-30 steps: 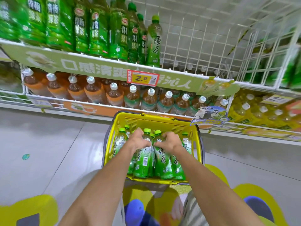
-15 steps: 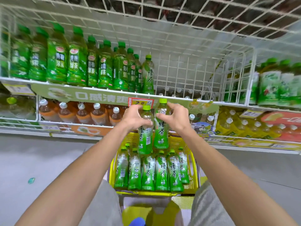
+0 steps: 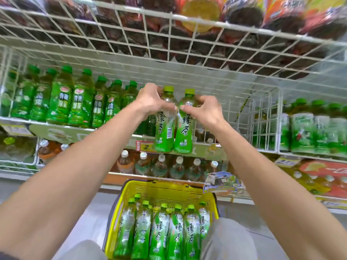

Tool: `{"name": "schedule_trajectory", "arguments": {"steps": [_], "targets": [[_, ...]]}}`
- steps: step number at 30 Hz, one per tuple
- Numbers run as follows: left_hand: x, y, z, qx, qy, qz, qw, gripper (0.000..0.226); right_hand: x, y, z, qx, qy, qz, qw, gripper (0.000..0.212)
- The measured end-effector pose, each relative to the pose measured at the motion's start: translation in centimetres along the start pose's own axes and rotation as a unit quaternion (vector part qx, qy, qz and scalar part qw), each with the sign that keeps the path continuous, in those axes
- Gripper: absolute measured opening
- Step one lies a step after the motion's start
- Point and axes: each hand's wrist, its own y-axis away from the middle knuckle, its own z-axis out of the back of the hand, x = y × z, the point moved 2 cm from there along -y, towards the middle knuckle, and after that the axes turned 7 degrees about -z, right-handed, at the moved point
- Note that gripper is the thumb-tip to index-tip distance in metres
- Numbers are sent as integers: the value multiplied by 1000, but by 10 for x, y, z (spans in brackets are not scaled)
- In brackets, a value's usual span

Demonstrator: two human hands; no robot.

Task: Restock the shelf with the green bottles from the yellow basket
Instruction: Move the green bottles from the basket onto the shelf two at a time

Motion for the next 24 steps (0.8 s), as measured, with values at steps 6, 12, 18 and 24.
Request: {"name": "schedule_trajectory", "arguments": {"steps": [6,12,18,24], "targets": [[-13,-47,-12,-8,2,4,1000,63,-5,-53,13,32,-63,7,997,42],[-14,-77,-36,-17,-40,25,999,31,-16,-94,-2,4,-41,37,998,48],[39,-105,-78,8,-52,42,998,59,-66,-119,-45,4,-28,25,999,34],[48,-127,-100,55,-49,16,997,84,-95,-137,-58,-10,-32,16,999,29]]}}
